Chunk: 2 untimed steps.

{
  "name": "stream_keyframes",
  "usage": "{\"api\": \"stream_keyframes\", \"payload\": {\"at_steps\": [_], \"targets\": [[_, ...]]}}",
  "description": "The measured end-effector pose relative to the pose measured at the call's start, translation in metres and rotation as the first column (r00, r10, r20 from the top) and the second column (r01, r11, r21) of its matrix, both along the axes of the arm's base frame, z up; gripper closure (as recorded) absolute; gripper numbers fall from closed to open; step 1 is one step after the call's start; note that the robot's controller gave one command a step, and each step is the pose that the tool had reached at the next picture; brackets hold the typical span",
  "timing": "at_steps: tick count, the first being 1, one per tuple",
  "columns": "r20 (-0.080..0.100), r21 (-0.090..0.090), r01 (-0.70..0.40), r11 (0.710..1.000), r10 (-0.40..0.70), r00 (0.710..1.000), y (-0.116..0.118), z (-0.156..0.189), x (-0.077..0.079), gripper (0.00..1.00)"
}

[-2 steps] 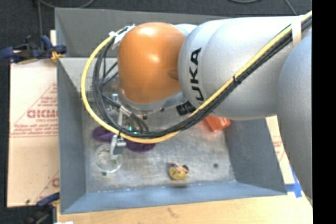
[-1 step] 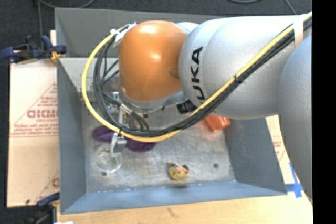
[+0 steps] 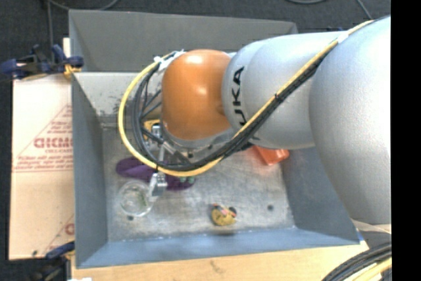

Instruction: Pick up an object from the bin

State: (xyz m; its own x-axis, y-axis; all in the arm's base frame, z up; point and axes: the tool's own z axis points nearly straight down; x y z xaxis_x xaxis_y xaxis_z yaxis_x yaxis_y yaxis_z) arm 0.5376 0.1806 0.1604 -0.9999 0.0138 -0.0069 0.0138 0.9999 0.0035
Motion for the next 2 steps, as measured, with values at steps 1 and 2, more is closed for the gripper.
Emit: {"api": "stream_keyframes", "payload": {"at_steps": [1, 2], "targets": [[-0.001, 0.000, 0.060, 0.998, -0.060, 0.998, -0.0396, -0.0819, 0.0194, 0.00], [-0.002, 0.000, 0.059, 0.998, -0.059, 0.998, -0.0366, -0.0775, 0.0179, 0.00]]}}
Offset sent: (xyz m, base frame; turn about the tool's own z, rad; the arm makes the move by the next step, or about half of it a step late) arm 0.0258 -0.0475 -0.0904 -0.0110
